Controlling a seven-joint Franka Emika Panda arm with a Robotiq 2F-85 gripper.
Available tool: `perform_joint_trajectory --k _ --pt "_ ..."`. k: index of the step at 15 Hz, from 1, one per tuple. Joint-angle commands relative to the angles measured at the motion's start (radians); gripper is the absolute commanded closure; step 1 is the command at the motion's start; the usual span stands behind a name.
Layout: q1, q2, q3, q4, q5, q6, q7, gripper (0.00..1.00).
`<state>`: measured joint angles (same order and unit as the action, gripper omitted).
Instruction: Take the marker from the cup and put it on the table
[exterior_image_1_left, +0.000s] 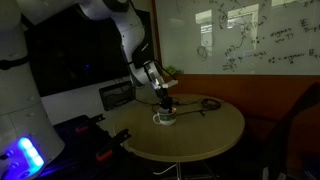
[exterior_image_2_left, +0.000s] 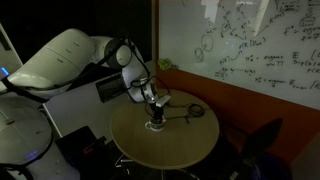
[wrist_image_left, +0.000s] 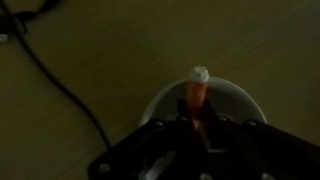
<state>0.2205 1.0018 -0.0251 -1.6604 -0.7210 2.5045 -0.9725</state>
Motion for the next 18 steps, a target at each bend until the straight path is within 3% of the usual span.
perform_joint_trajectory --k 1,10,14,18 --pt "0.001 -0.034 0.0 -0.02 -0.04 -0.037 0.034 0.95" --pt "-0.108 -0.24 0.104 -0.186 0.052 -0.074 -0.008 0.95" --pt "-0.12 -0.332 0.164 -0.268 0.113 -0.07 -0.023 0.95" --pt "-0.115 -0.337 0.239 -0.305 0.176 -0.037 -0.047 0.95"
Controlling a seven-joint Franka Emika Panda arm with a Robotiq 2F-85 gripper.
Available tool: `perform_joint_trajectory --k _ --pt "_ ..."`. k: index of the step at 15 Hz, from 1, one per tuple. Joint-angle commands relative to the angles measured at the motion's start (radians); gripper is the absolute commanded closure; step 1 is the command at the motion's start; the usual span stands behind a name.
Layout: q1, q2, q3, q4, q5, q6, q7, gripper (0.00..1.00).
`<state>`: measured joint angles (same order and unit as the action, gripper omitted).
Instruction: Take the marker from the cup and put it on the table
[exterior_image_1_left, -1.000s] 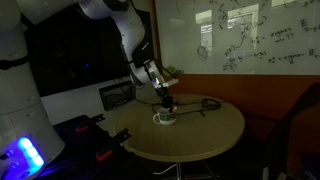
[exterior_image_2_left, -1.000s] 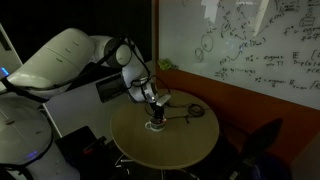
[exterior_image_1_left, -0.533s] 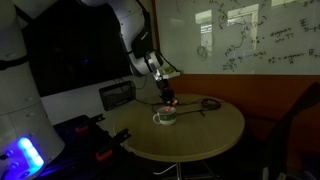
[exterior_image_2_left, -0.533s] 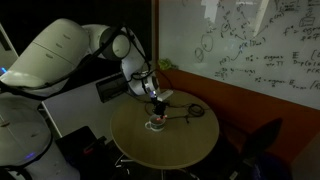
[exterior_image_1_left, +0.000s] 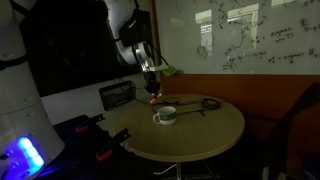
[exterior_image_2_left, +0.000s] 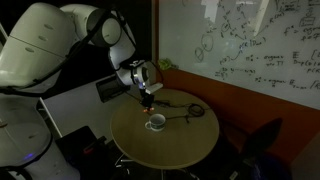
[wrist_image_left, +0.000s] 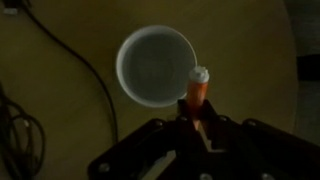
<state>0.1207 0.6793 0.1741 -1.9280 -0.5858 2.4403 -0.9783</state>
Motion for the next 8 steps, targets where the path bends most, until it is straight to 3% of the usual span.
perform_joint_trajectory --k 1,5,8 --pt "-0.017 0.003 0.061 -0.038 0.055 0.045 -0.049 0.95" --pt "0.007 0.083 0.097 -0.019 0.059 0.107 -0.07 0.95" --pt "0.037 0.154 0.081 0.013 0.028 0.177 -0.071 0.95"
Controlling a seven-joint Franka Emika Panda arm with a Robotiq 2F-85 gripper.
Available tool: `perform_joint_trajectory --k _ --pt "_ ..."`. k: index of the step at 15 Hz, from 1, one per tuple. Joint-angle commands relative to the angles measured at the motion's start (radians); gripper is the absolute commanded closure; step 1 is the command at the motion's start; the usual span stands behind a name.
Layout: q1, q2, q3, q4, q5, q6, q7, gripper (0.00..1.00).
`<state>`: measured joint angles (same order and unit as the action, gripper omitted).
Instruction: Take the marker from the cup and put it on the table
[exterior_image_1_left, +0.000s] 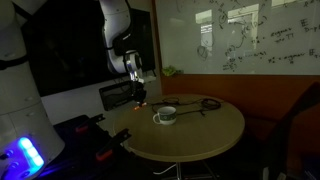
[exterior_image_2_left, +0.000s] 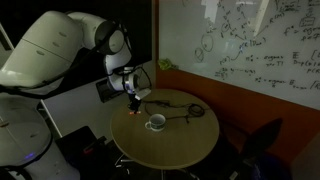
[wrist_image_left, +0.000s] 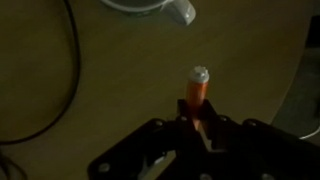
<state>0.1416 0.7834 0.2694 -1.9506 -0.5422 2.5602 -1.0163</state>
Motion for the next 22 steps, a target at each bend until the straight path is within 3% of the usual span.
perform_joint_trajectory --k 1,7,8,9,16,22 --pt "0.02 0.072 -0.016 0.048 -0.017 0.071 -0.034 0.95" --pt "0.03 0.192 -0.019 0.163 -0.008 0.093 -0.068 0.95" --pt "0.026 0.208 -0.015 0.179 -0.004 0.09 -0.074 0.71" --pt "0.03 0.215 -0.018 0.191 -0.004 0.09 -0.068 0.55" --pt "0.064 0.109 -0.06 0.135 -0.031 0.028 -0.039 0.04" --pt "-0.002 -0.028 -0.005 0.041 0.057 -0.158 -0.1 0.0"
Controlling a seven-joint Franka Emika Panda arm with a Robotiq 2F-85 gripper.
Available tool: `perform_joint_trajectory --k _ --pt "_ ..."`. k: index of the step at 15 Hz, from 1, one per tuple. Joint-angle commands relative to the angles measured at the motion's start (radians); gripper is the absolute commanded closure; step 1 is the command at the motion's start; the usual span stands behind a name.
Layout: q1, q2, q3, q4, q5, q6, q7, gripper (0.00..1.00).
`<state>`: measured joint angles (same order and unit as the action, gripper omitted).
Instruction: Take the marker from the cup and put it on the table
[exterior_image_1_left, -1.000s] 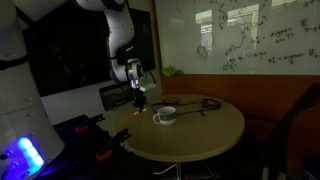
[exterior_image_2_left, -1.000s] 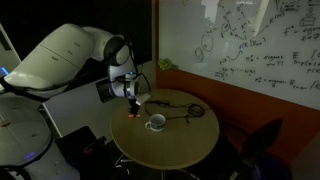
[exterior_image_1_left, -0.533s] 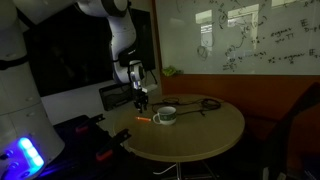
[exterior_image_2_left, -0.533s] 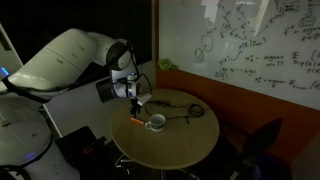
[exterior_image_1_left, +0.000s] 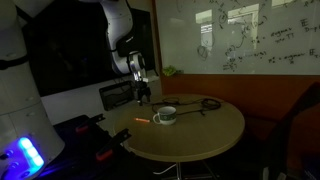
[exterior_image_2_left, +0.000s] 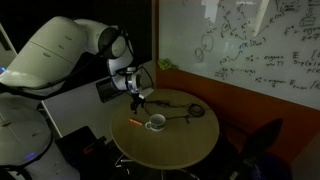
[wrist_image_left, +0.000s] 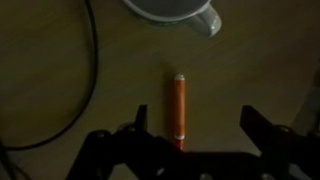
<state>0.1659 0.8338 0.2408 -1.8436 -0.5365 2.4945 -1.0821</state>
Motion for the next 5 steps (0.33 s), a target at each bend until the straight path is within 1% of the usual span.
perform_joint_trajectory --k 1,4,5 --pt "-0.032 -0.1 0.027 -0.082 0.063 -0.113 -0.038 0.0" --pt "-0.043 -0.159 0.028 -0.122 0.084 -0.149 -0.046 0.0" --pt "-0.048 -0.177 0.028 -0.139 0.079 -0.134 -0.054 0.0"
